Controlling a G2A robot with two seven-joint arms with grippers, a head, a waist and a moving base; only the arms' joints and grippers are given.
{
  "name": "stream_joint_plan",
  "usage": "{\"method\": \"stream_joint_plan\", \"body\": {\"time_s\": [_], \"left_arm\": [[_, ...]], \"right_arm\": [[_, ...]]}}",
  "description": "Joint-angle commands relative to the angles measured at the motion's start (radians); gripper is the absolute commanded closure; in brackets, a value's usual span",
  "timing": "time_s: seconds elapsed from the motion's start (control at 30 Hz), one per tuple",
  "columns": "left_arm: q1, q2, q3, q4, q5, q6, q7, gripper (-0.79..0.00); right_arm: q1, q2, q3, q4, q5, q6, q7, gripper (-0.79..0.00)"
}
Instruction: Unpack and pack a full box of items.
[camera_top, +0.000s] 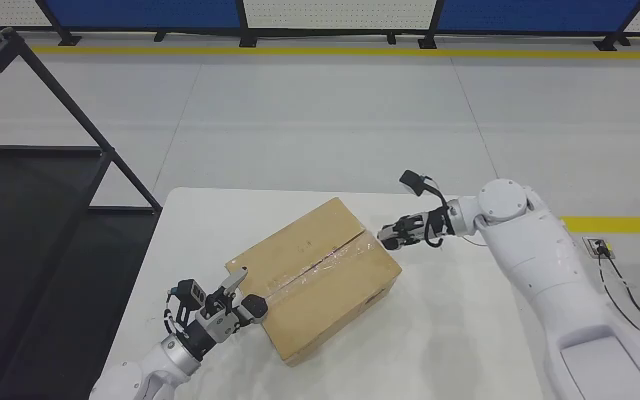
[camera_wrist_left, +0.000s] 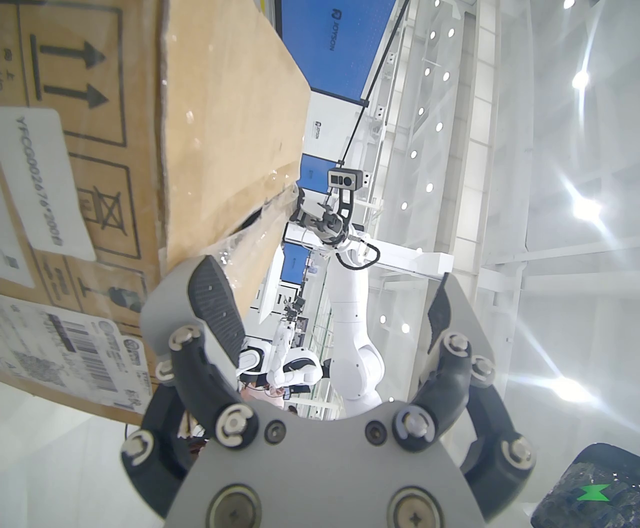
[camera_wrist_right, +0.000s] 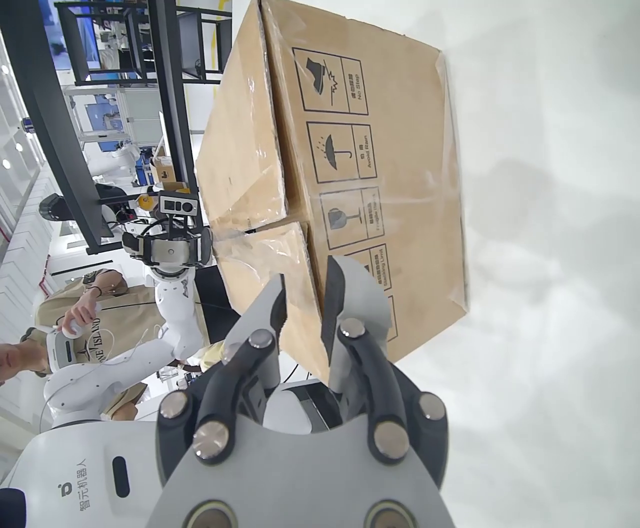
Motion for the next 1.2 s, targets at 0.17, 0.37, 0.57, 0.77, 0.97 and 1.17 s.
{"method": "stream_joint_plan", "body": {"time_s": [0.17, 0.37, 0.57, 0.77, 0.97, 1.17], "left_arm": [[0.003, 0.002, 0.000, -0.001, 0.001, -0.005, 0.001, -0.785], [0.009, 0.003, -0.003, -0.002, -0.001, -0.010, 0.002, -0.785], [0.017, 0.004, -0.009, -0.006, -0.009, -0.016, 0.004, -0.785], [0.023, 0.005, -0.014, -0.007, -0.017, -0.022, 0.005, -0.785], [0.024, 0.007, -0.014, -0.009, -0.012, -0.019, 0.002, -0.785], [0.024, 0.008, -0.013, -0.010, -0.010, -0.017, 0.001, -0.785]], "right_arm": [[0.005, -0.007, -0.001, -0.009, -0.007, -0.024, -0.046, 0.000], [0.019, -0.014, -0.005, -0.028, -0.019, -0.029, -0.074, 0.000], [0.032, -0.026, -0.018, -0.026, -0.037, -0.001, -0.084, 0.000], [0.031, -0.033, -0.008, -0.025, -0.001, -0.063, -0.070, 0.000], [0.037, -0.033, -0.005, -0.022, -0.016, -0.088, -0.106, 0.000], [0.031, -0.030, 0.012, -0.028, 0.005, -0.126, -0.124, 0.000]]}}
